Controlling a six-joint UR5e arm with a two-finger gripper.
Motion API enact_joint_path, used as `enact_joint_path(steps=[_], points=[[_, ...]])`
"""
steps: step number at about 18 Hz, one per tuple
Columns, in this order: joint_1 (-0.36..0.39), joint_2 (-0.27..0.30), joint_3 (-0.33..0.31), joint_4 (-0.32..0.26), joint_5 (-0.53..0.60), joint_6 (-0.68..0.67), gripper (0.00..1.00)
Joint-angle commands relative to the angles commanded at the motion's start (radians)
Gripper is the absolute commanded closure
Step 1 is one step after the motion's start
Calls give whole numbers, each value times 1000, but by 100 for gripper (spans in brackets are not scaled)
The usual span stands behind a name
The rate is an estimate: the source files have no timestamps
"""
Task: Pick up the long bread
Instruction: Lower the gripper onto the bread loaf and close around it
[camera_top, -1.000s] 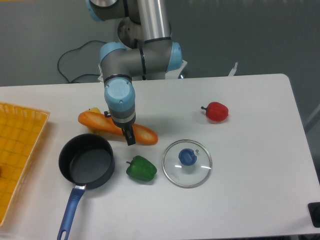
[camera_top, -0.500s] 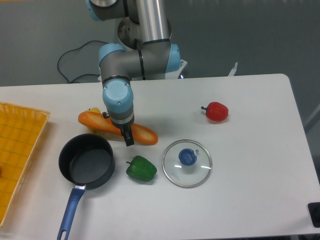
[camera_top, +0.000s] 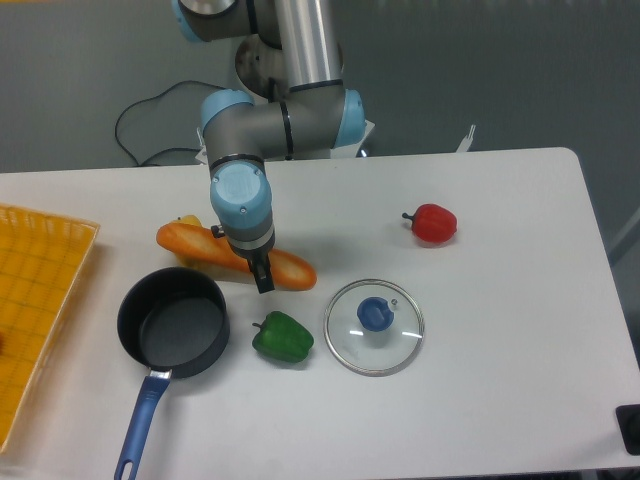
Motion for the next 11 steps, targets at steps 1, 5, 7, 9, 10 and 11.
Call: enact_joint_path(steps=[1,5,7,9,10,11], points=[[2,0,0,0,0,0,0],[11,-3,8,0,15,0,0],[17,-9,9,0,24,2,0],[18,-15,11,3,37,2,0],[18,-18,11,6,38,2,0],[18,-21,12,12,38,2,0]])
